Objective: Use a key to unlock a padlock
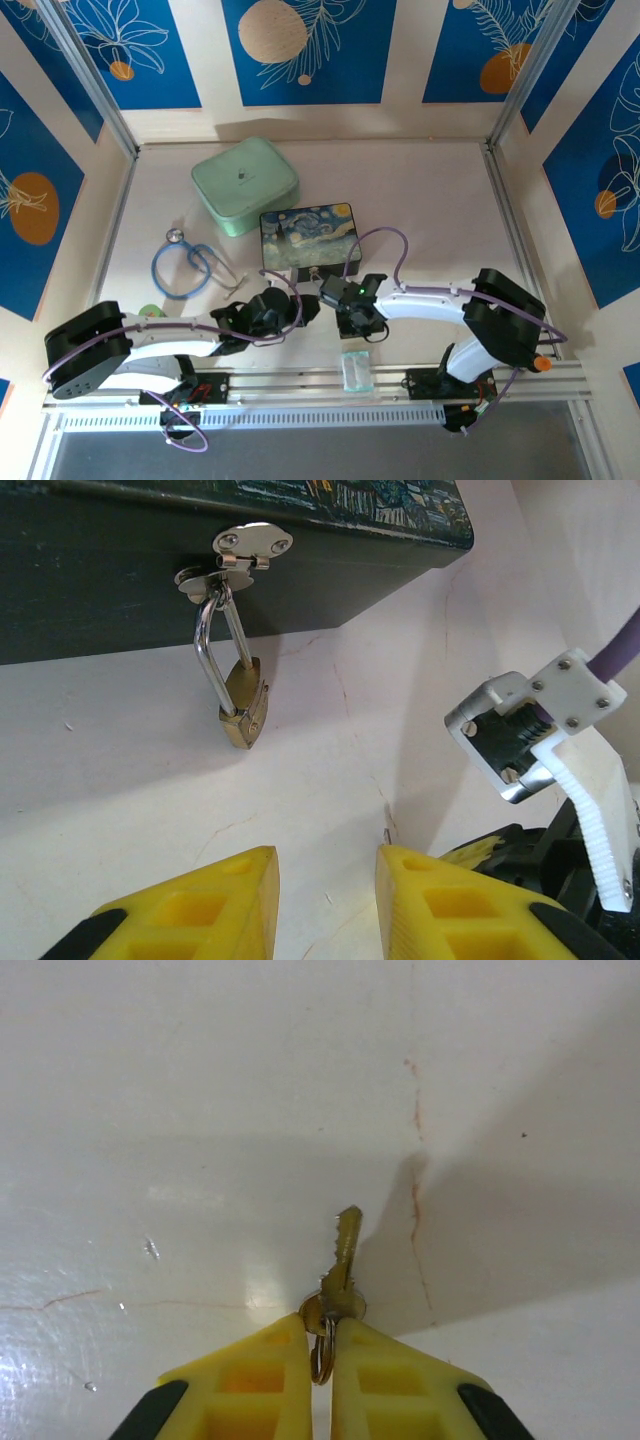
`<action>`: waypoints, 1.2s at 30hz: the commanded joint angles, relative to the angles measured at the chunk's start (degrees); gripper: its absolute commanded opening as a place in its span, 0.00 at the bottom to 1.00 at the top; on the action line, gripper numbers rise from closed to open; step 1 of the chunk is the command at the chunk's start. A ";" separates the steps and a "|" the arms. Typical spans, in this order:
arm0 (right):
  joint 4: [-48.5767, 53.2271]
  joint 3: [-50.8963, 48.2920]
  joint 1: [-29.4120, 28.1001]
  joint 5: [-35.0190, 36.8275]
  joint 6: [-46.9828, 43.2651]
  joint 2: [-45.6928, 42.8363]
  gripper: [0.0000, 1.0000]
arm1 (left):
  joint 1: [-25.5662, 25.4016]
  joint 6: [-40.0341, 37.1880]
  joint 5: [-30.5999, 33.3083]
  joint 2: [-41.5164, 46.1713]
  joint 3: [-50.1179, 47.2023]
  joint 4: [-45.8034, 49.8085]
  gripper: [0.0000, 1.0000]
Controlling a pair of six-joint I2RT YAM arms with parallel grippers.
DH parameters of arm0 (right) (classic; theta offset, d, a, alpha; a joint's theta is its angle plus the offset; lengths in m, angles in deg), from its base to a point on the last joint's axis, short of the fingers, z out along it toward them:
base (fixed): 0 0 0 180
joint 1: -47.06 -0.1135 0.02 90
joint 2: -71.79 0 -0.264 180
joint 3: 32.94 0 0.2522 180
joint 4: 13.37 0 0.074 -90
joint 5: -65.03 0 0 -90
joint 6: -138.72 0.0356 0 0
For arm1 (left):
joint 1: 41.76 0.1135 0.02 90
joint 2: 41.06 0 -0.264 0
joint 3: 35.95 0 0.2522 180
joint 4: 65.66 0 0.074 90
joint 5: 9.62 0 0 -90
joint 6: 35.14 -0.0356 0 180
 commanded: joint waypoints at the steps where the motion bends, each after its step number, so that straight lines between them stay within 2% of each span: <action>1: 0.87 -2.97 0.35 1.52 -3.36 -1.51 0.09 | 0.29 0.52 0.41 0.23 1.21 1.18 0.31; 6: -2.67 -5.74 1.29 1.44 -12.58 -9.26 0.08 | -0.19 1.11 2.08 0.58 1.66 0.16 0.31; 15: -7.04 -9.33 5.37 -6.79 -23.57 -22.00 0.06 | -1.02 4.00 1.28 -0.26 2.98 -1.58 0.31; 23: -9.59 -9.40 4.64 -12.92 -29.50 -31.57 0.06 | -1.38 14.61 -0.30 1.69 2.21 -6.93 0.46; 27: -10.77 -9.36 2.42 -14.20 -32.27 -33.57 0.06 | -1.21 15.20 -0.99 3.65 4.43 -0.84 0.54; 31: -11.36 -8.62 -0.62 -12.88 -33.56 -33.44 0.06 | -0.81 15.52 -2.73 4.49 4.71 0.22 0.54; 36: -11.06 -7.15 -1.60 -11.77 -33.69 -31.18 0.06 | -0.67 13.87 -6.89 3.00 6.94 2.09 0.54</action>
